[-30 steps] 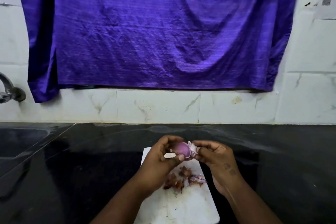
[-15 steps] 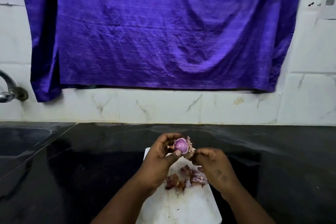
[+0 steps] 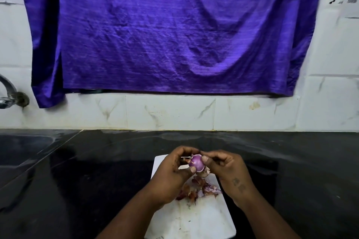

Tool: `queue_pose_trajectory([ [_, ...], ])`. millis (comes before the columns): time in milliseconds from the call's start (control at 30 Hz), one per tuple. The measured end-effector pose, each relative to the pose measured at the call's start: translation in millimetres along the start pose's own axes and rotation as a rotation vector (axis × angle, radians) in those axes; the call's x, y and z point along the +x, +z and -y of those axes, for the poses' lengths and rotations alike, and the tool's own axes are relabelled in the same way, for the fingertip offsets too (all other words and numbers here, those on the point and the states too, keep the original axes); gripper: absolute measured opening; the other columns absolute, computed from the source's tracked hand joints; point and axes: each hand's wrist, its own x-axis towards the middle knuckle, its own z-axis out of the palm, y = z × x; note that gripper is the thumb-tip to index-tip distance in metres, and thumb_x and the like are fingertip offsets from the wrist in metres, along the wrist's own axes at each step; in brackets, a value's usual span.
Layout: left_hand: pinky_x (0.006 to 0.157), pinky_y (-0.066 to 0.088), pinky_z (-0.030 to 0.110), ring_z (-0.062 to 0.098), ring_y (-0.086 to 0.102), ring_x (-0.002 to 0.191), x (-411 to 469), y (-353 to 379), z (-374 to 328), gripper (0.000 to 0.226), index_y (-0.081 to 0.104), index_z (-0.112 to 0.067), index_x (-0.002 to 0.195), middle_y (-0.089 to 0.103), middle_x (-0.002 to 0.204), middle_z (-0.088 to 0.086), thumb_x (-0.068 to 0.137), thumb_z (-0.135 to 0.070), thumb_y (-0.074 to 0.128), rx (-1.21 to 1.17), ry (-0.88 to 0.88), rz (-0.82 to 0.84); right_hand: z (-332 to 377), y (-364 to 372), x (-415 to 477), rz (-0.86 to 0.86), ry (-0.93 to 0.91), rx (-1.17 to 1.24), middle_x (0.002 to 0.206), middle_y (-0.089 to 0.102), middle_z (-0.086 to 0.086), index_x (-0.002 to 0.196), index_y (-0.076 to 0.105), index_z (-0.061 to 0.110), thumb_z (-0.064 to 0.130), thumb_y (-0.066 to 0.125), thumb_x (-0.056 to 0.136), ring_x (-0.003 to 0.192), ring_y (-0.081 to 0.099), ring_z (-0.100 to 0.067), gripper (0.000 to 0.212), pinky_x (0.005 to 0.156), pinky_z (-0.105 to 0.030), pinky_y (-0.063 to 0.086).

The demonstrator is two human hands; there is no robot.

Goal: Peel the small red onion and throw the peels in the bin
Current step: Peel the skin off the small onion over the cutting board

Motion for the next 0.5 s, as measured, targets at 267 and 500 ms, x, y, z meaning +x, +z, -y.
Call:
queue_pose_trajectory([
  [267,0.098,0.060,0.035,0.012,0.066,0.115,0.5,2.7,2.0,0.034,0.068,-0.030,0.120,0.072,0.120,-0.013,0.097,-0.006,0.070,0.094,0.007,-0.013,0.2,4.0,-4.9,-0.031,-0.192,-0.407,0.087,0.077,0.021,0.091,0.079,0.043,0.013,0.075,0.090,0.085,0.072,-0.002,0.030,0.075,-0.021,0.058],
  [500,0.089,0.060,0.024,0.010,0.065,0.115,0.2,3.5,2.5,0.034,0.068,-0.028,0.121,0.071,0.120,-0.011,0.097,-0.004,0.069,0.103,0.033,0.002,0.2,4.3,-6.5,-0.043,-0.241,-0.545,0.089,0.076,0.015,0.101,0.080,0.029,0.019,0.072,0.091,0.082,0.070,-0.004,0.016,0.073,-0.033,0.060],
])
